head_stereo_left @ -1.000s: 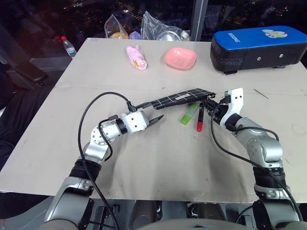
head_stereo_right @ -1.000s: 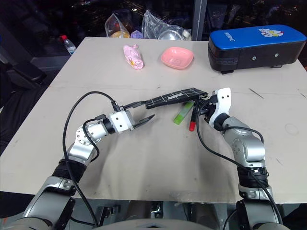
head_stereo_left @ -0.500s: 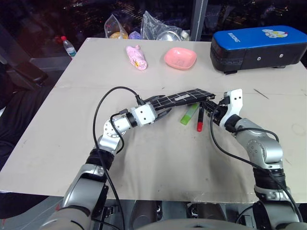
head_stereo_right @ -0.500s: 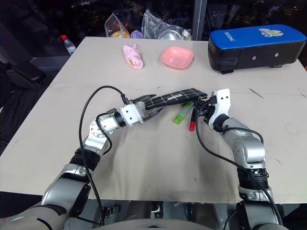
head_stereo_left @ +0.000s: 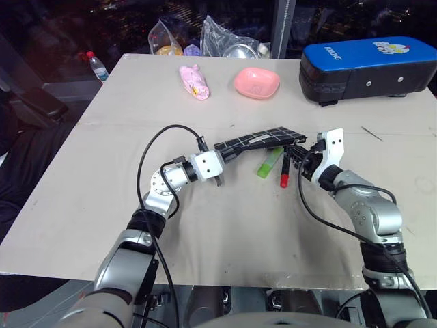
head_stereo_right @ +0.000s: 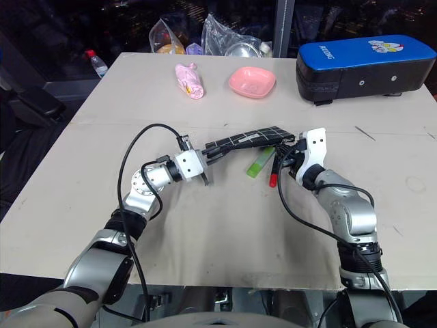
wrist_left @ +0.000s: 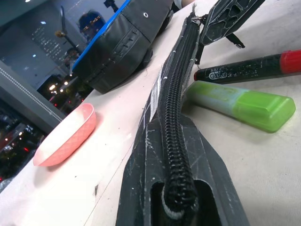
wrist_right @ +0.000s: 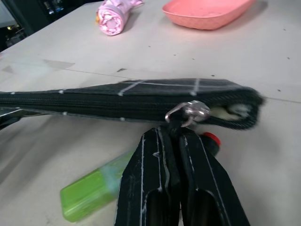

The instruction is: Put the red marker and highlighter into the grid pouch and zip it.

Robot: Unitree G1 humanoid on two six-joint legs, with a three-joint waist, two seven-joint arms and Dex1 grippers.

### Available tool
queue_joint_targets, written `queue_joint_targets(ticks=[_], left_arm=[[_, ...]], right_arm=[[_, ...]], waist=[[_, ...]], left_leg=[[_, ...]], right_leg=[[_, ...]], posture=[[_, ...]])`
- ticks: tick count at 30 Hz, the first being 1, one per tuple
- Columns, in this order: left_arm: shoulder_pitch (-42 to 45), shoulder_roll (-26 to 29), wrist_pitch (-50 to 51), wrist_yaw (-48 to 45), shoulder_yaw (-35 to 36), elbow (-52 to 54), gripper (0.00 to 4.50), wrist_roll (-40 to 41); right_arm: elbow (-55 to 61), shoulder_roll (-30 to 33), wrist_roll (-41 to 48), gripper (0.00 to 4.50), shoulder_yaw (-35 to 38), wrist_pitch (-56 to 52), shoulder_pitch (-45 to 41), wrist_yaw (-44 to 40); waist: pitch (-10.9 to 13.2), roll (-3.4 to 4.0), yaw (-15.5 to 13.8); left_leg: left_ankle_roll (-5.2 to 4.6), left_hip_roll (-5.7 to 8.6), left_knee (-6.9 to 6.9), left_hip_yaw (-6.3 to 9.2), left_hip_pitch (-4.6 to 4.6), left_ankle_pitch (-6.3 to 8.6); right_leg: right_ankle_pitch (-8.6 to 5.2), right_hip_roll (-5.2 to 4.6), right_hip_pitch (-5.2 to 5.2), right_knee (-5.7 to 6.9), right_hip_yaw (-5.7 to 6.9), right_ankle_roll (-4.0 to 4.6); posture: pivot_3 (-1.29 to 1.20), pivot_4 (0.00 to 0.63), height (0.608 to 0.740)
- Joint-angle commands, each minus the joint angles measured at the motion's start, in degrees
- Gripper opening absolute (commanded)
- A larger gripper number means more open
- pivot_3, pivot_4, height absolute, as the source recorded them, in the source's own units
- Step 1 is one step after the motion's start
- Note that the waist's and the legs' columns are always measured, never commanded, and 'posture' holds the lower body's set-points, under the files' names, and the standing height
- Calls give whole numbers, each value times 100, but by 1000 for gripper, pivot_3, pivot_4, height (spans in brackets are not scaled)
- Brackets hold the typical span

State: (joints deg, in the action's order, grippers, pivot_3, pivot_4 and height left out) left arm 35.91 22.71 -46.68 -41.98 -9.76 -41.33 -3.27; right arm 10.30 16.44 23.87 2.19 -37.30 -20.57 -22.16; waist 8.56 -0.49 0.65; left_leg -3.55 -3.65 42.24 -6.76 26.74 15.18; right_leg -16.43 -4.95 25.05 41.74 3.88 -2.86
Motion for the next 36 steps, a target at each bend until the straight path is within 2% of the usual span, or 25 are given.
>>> queue_joint_targets(ticks=[1,15,27,36], left_arm=[[114,-62,-139,164,-36,91,47,-115],[-25,-66,-468,962,-264,291,47,-978],[5,-144,-411,1408,-258,297,47,-1107],[-9,-238,-382,1501,-382,327,47,-1152]], right_arm=[[295,194,-170,0,-192,121,-40,-173],[336,875,-1022,0,-1042,429,-617,-813],[332,989,-1269,0,-1379,471,-816,-1357],[296,796,-1388,0,-1684,510,-1084,-1599]], waist=[[0,0,0],[1,-1,1],[1,-2,-2],[1,-2,1]], left_leg=[[0,0,0,0,0,0],[0,0,-1,0,0,0],[0,-1,-1,0,0,0],[0,-1,-1,0,0,0]], right_leg=[[0,0,0,0,0,0],[0,0,1,-1,0,0],[0,-1,1,-1,0,0],[0,-1,1,-1,1,0]], posture=[[0,150,688],[0,150,688],[0,150,688],[0,150,688]])
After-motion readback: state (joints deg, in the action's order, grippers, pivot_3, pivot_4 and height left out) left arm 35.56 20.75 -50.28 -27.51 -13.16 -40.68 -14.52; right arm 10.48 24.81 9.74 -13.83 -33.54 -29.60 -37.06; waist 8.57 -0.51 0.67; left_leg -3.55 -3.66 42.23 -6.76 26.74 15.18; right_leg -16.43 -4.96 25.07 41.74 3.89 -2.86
